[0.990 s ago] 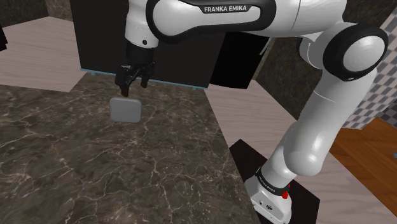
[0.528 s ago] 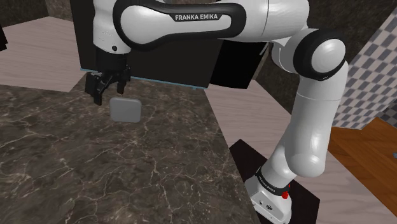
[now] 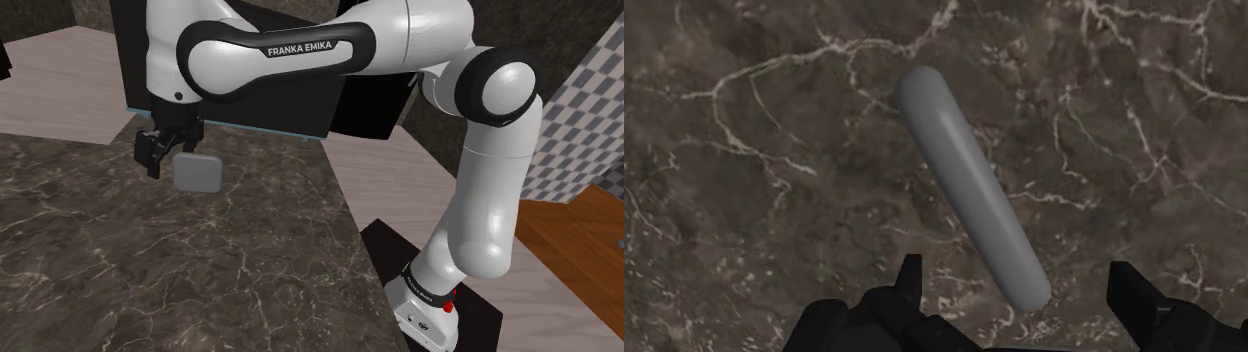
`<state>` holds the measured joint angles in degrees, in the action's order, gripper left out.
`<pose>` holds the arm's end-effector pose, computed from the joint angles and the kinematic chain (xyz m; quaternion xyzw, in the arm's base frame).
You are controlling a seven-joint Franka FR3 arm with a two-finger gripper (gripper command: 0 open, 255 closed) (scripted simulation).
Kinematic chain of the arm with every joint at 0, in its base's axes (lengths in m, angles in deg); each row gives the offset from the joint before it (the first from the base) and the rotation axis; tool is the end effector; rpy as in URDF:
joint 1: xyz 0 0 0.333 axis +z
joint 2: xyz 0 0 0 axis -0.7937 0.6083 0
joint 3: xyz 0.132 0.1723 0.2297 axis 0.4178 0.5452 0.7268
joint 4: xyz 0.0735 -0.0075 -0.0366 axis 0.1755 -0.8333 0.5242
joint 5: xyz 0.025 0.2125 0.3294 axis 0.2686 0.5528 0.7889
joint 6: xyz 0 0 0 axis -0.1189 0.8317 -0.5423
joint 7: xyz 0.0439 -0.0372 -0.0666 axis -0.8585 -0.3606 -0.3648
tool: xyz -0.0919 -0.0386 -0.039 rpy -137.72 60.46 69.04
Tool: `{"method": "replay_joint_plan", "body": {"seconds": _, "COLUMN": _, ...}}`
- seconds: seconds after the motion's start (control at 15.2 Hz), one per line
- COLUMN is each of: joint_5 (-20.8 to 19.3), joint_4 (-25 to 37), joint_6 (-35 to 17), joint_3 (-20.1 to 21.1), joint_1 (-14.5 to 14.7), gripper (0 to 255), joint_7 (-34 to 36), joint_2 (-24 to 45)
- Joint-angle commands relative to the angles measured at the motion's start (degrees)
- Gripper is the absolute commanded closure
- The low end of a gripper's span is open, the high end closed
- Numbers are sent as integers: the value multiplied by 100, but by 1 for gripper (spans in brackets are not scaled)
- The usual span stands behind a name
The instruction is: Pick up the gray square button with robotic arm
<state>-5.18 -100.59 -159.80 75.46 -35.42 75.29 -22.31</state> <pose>0.5192 0.4207 0.4468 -0.9743 -0.2201 -0.0364 0.0318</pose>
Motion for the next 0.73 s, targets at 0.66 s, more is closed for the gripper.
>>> {"method": "replay_joint_plan", "body": {"seconds": 0.66, "joint_5": 5, "joint_4": 51, "joint_6": 54, "joint_3": 3, "joint_1": 3, "gripper": 255, "joint_7": -3, "joint_2": -5}}
